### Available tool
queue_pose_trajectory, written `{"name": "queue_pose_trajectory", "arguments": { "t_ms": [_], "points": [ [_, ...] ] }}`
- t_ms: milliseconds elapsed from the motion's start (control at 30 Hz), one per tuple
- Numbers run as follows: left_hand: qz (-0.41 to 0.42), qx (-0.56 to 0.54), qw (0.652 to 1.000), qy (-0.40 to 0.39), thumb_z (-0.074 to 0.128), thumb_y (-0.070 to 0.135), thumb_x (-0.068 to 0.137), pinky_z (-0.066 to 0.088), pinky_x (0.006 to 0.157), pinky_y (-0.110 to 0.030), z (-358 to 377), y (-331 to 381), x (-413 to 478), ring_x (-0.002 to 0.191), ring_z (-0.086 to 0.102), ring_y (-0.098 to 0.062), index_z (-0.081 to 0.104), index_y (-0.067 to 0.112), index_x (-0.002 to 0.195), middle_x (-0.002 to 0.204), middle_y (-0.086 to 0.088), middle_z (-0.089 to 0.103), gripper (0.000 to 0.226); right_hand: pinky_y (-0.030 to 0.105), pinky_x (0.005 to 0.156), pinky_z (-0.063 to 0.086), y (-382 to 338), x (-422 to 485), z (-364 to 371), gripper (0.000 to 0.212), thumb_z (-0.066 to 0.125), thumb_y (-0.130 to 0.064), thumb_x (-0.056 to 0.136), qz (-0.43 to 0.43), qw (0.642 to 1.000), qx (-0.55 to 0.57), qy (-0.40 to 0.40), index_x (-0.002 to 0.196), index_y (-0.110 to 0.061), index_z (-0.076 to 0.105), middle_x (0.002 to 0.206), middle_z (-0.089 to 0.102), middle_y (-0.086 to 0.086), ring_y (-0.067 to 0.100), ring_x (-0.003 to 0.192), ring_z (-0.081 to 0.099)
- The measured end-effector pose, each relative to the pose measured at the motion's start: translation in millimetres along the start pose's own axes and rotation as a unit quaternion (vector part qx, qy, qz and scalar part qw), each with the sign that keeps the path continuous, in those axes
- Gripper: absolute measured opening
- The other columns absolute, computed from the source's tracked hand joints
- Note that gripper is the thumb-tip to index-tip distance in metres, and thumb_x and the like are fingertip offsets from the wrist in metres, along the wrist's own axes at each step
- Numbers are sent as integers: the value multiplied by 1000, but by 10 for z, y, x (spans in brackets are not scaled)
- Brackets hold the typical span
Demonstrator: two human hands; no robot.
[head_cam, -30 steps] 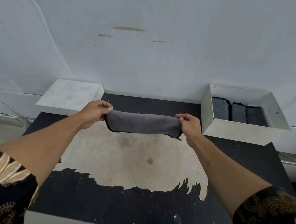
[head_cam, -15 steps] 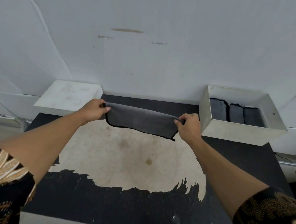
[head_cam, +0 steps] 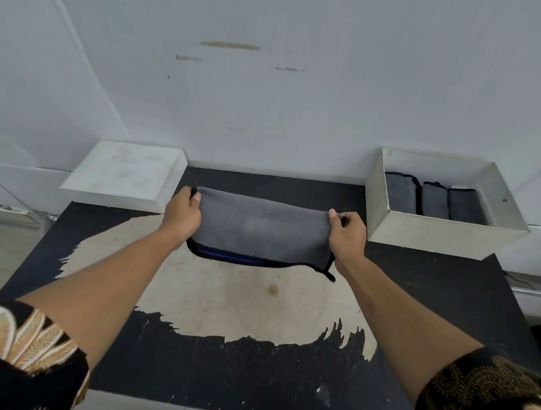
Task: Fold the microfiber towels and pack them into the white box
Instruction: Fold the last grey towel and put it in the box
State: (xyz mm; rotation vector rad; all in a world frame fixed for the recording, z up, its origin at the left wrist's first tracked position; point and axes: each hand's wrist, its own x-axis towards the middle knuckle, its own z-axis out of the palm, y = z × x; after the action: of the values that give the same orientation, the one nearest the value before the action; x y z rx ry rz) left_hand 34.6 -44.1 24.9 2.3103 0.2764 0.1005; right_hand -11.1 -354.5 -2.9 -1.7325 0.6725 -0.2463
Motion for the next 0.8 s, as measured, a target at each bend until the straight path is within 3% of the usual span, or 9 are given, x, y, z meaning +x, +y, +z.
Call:
{"name": "queue_pose_trajectory", "arguments": {
  "t_ms": [133, 200, 300, 367, 433, 533, 600, 700, 800],
  "points": [
    [-19, 35, 999, -15, 37, 25, 104, 35, 72, -36, 140, -237, -132, 89, 54, -30, 48, 9, 94, 91, -9, 56, 22, 31, 76, 48, 270, 3, -5, 18, 60, -32, 97, 61, 994, -93, -8, 105, -17, 59, 100, 62, 1, 15, 84, 55],
    [-55, 41, 997, -37, 41, 29, 103, 37, 74, -36, 252, -404, -209, 98, 57, -35, 50, 10, 104, 99, -11, 60, 21, 35, 80, 49, 393, -27, -16, 27, 62, -34, 95, 73, 987, -143, -24, 115, -18, 54, 107, 61, 3, 19, 89, 55],
    [-183, 53, 969, -160, 53, 43, 97, 45, 90, -39, 446, -661, -366, 121, 52, -36, 35, 9, 138, 136, -16, 51, 56, 35, 76, 47, 617, -162, 6, 69, 69, -34, 88, 110, 957, -239, -123, 140, -15, 27, 105, 50, 4, 28, 96, 56],
    [-232, 47, 944, -229, 62, 42, 93, 46, 94, -39, 539, -795, -484, 126, 48, -34, 23, 9, 145, 144, -15, 43, 73, 35, 72, 46, 765, -267, 59, 82, 72, -28, 85, 105, 931, -306, -170, 144, -15, 16, 104, 51, 6, 30, 94, 56],
    [-227, 49, 947, -224, 64, 31, 93, 47, 89, -37, 596, -893, -550, 119, 51, -31, 23, 11, 143, 139, -14, 47, 68, 35, 69, 43, 854, -317, 141, 78, 68, -14, 86, 86, 918, -352, -164, 145, -14, 17, 110, 55, 13, 31, 94, 56],
    [-197, 33, 962, -187, 60, 17, 94, 49, 86, -36, 609, -949, -610, 105, 54, -27, 27, 13, 140, 129, -15, 54, 57, 37, 71, 44, 873, -342, 219, 58, 57, -2, 88, 75, 931, -335, -124, 137, -12, 30, 113, 57, 18, 31, 93, 55],
    [-176, 55, 971, -155, 63, 19, 92, 50, 82, -36, 596, -952, -671, 100, 57, -26, 35, 12, 133, 121, -14, 58, 50, 36, 73, 43, 859, -366, 199, 47, 58, -8, 90, 66, 937, -331, -90, 131, -11, 35, 117, 54, 18, 35, 100, 56],
    [-161, 193, 959, -130, 68, 34, 88, 54, 77, -36, 597, -937, -798, 95, 61, -28, 58, 8, 114, 114, -12, 56, 39, 37, 73, 40, 842, -457, 155, 45, 64, -32, 90, 42, 909, -411, -49, 120, -8, 41, 122, 50, 17, 37, 106, 53],
    [-166, 236, 950, -118, 63, 35, 91, 52, 67, -34, 646, -896, -877, 84, 62, -28, 65, 6, 94, 104, -13, 60, 29, 38, 77, 49, 863, -555, 143, 45, 62, -42, 89, 65, 883, -458, -80, 116, -8, 49, 114, 61, 14, 34, 104, 59]
  ]
}}
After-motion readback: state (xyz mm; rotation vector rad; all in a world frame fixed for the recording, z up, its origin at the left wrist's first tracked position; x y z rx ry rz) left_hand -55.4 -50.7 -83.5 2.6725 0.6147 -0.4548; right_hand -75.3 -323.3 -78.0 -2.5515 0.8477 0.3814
